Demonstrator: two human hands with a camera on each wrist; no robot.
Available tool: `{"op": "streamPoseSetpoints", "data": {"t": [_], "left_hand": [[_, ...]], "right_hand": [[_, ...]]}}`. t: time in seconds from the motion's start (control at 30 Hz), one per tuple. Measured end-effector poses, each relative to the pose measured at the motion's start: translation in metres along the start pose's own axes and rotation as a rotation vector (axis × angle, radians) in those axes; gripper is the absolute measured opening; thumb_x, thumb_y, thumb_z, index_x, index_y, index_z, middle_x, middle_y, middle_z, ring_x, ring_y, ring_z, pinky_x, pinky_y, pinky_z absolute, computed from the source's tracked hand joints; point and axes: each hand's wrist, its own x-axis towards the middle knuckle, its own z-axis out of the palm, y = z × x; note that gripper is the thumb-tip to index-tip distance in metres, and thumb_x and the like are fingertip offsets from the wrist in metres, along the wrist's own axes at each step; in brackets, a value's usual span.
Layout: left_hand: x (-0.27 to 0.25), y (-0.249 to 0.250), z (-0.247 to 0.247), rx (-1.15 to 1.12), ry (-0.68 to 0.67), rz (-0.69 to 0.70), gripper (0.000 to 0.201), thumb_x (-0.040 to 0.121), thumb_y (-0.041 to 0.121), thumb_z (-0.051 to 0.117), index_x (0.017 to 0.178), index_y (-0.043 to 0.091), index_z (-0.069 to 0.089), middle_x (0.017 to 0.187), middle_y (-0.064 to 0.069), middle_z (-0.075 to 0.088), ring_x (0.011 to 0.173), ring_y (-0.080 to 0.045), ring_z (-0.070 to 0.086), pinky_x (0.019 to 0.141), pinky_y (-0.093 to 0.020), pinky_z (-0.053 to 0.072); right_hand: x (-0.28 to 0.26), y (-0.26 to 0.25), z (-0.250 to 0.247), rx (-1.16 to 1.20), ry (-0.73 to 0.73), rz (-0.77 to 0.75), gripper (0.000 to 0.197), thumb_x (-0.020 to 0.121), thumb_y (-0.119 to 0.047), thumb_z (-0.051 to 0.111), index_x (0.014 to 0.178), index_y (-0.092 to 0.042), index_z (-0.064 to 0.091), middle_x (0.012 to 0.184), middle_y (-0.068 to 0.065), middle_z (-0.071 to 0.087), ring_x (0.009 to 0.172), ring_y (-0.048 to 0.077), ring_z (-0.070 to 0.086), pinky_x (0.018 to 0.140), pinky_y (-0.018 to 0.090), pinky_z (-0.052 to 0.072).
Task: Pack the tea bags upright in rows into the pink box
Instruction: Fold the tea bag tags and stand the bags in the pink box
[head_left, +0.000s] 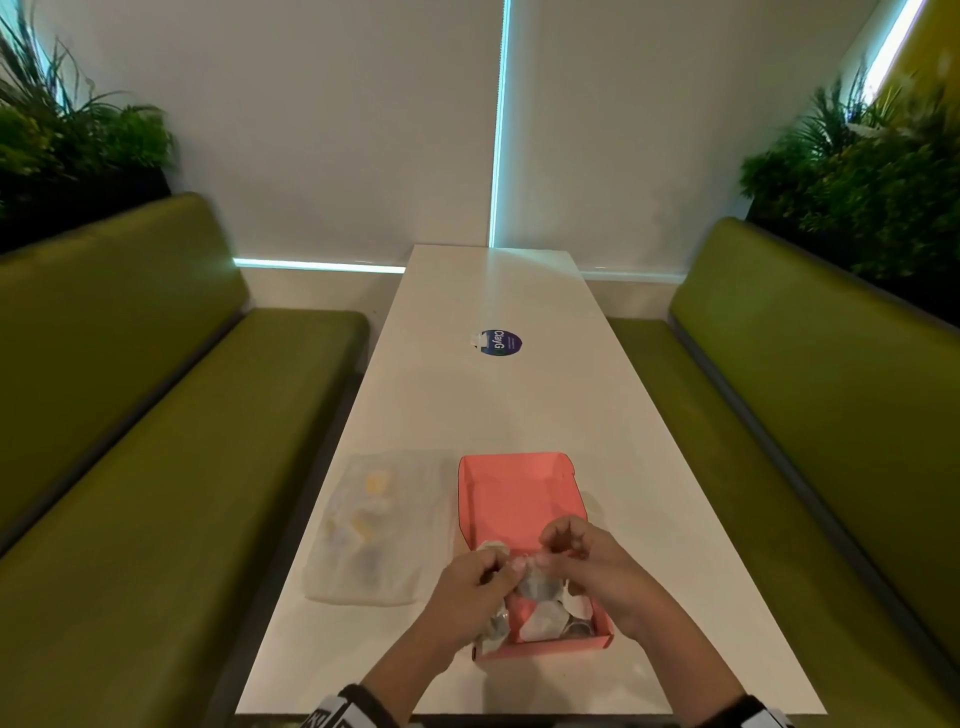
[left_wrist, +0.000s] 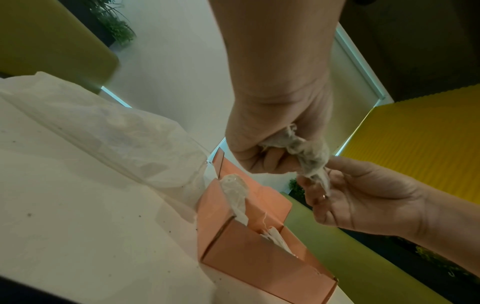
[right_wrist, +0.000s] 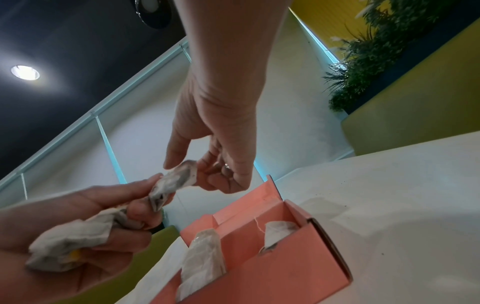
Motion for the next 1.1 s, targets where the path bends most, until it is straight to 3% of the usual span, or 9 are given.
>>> {"op": "streamPoseSetpoints", "data": {"t": [0.23,0.4,0.53,0.57,0.67,0.7,0.8,0.97,1.1], "left_hand": [[0.001,-0.003,0.000,-0.115,0.086,0.022,0.020,0.092,0.030,0.057,0.086,0.015,0.068,0.053,0.010,0.055,0.047,-0.005,0.043,0.050,-0.027,0.041],[0.001,-0.005,-0.004,-0.144,0.167,0.002,0.018,0.091,0.032,0.057,0.101,0.018,0.063,0.053,0.009,0.055,0.044,-0.006,0.046,0.042,-0.021,0.040],[0.001,-0.005,-0.010,-0.182,0.255,-0.052,0.036,0.089,0.035,0.061,0.086,0.000,0.060,0.055,0.001,0.050,0.042,-0.013,0.045,0.038,-0.022,0.037],[0.002,-0.005,-0.011,-0.179,0.274,-0.045,0.036,0.089,0.034,0.061,0.085,-0.002,0.059,0.055,0.000,0.049,0.041,-0.013,0.044,0.038,-0.021,0.037],[0.002,-0.003,-0.012,-0.163,0.295,0.012,0.031,0.091,0.026,0.060,0.082,-0.004,0.057,0.055,-0.002,0.047,0.036,-0.011,0.043,0.036,-0.018,0.034],[0.002,-0.002,-0.012,-0.163,0.297,0.028,0.028,0.091,0.024,0.060,0.081,-0.003,0.058,0.055,-0.003,0.047,0.036,-0.010,0.042,0.036,-0.018,0.034],[0.005,-0.002,-0.011,-0.187,0.290,0.059,0.019,0.089,0.021,0.063,0.081,0.004,0.063,0.057,-0.006,0.046,0.038,-0.011,0.040,0.036,-0.019,0.036],[0.004,0.001,-0.010,-0.204,0.201,0.121,0.007,0.086,0.020,0.066,0.086,0.015,0.072,0.055,0.002,0.044,0.039,-0.010,0.035,0.037,-0.018,0.034],[0.000,0.008,-0.009,-0.083,0.020,0.167,0.030,0.079,0.036,0.067,0.106,0.024,0.070,0.059,-0.003,0.051,0.040,-0.002,0.040,0.045,-0.014,0.038]], "right_hand": [[-0.002,-0.002,-0.006,-0.051,-0.004,0.023,0.012,0.080,-0.007,0.071,0.074,-0.012,0.062,0.065,-0.002,0.061,0.056,0.010,0.052,0.052,0.017,0.037],[0.011,-0.016,-0.025,-0.315,0.678,-0.116,0.019,0.077,-0.014,0.074,0.065,-0.019,0.061,0.077,0.001,0.065,0.072,0.019,0.059,0.065,0.026,0.040],[-0.003,-0.033,-0.031,-0.573,-0.045,-0.033,0.020,0.071,-0.016,0.080,0.061,-0.021,0.064,0.071,-0.005,0.063,0.056,0.002,0.053,0.054,0.013,0.039],[-0.004,-0.033,-0.031,-0.642,-0.056,-0.015,0.020,0.072,-0.016,0.079,0.061,-0.021,0.063,0.071,-0.005,0.063,0.055,0.003,0.053,0.054,0.014,0.041],[0.003,-0.034,-0.035,-0.825,0.457,-0.115,0.030,0.080,-0.024,0.071,0.057,-0.026,0.052,0.080,-0.003,0.059,0.073,0.014,0.056,0.067,0.026,0.046],[0.002,-0.036,-0.034,-0.839,0.456,-0.137,0.032,0.081,-0.027,0.071,0.056,-0.027,0.051,0.080,-0.004,0.058,0.074,0.013,0.055,0.067,0.025,0.044],[-0.002,-0.037,-0.026,-0.891,-0.038,-0.066,0.031,0.077,-0.021,0.075,0.056,-0.029,0.054,0.072,-0.010,0.056,0.066,0.004,0.051,0.058,0.013,0.038],[0.000,-0.037,-0.020,-1.003,0.300,-0.083,0.035,0.081,-0.034,0.070,0.058,-0.027,0.045,0.068,-0.011,0.048,0.069,0.011,0.052,0.061,0.021,0.043],[-0.011,-0.045,-0.012,-0.973,-0.205,-0.083,0.024,0.078,-0.021,0.074,0.060,-0.027,0.059,0.065,-0.013,0.054,0.060,0.002,0.049,0.053,0.010,0.036]]}}
